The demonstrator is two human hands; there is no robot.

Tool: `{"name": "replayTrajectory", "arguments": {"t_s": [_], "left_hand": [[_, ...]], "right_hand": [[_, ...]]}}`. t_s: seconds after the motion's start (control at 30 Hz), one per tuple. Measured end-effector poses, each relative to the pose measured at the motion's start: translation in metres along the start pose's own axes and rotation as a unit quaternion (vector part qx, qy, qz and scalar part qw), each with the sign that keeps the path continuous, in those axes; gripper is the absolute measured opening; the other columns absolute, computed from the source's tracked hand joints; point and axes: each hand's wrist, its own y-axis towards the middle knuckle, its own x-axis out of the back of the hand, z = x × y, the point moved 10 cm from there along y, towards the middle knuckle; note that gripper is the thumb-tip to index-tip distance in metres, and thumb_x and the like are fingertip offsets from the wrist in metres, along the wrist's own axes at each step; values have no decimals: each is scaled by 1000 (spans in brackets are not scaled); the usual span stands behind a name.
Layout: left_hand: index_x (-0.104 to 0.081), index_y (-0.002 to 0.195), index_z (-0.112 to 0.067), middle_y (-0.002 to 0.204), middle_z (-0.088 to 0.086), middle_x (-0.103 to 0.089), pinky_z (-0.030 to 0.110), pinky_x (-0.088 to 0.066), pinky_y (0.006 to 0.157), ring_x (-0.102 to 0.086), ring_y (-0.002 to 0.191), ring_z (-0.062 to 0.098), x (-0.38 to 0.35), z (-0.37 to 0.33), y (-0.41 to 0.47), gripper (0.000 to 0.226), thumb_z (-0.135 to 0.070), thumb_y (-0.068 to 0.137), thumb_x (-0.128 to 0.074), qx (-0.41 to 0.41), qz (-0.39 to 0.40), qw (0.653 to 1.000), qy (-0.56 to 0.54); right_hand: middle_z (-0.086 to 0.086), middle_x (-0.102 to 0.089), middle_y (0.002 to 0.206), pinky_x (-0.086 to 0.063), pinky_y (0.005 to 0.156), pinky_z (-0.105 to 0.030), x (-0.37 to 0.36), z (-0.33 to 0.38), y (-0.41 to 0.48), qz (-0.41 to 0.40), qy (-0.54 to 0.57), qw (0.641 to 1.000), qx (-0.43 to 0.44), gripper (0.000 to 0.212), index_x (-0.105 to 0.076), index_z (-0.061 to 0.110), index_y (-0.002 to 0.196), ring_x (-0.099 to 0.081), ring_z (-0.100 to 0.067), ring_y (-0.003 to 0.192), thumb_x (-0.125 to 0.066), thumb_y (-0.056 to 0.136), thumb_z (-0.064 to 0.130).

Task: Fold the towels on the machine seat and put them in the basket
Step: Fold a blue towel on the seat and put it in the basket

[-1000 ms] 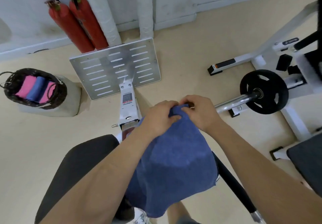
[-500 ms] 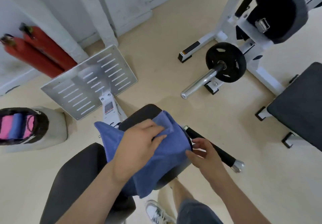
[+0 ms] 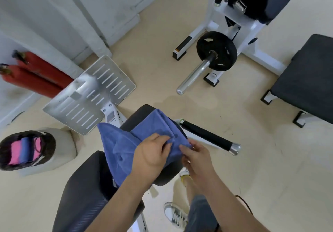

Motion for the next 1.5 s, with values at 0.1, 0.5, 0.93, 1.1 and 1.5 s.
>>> {"name": "replayTrajectory", "arguments": {"t_s": [0.1,0.5,0.93,1.1,1.5], "left_hand": [[-70,87,-23,78,-10,-63,8,-33,62,-55,69,6,11,-1,2,21,-35,91,-53,20,-21,998,-48],[-68,90,-27,81,-14,-69,14,-49,72,-64,79,4,127,-14,-37,19,-9,86,-67,156,-162,901,-371],[-72,92,-16,85,-2,-74,17,-51,73,-69,78,11,284,-57,-87,27,8,82,-65,6,-194,903,-383],[-72,77,-24,76,-12,-65,8,-41,65,-58,70,-1,357,-81,-118,18,-6,76,-76,-53,-298,928,-217],[-72,80,-31,73,-21,-65,10,-44,67,-61,73,-2,411,-110,-178,12,-21,76,-78,-77,-373,921,-81]], "right_hand": [[-12,-52,70,-36,52,-22,-5,4,-10,44,16,999,-23,4,-63,4,82,-46,-14,58,-66,84,2],[-4,-76,93,-55,84,-27,-97,92,-103,97,-82,975,182,20,-75,10,101,-71,-17,93,-64,86,1],[-10,-75,93,-54,89,-33,-189,196,-234,314,-251,858,320,22,-74,13,93,-70,-22,93,-55,93,2],[1,-76,85,-54,77,-19,-215,216,-288,367,-260,836,314,20,-74,19,89,-71,-9,85,-61,89,3],[0,-74,74,-50,67,-13,-225,236,-365,383,-269,797,382,11,-74,5,83,-70,-6,74,-75,75,-3]]}}
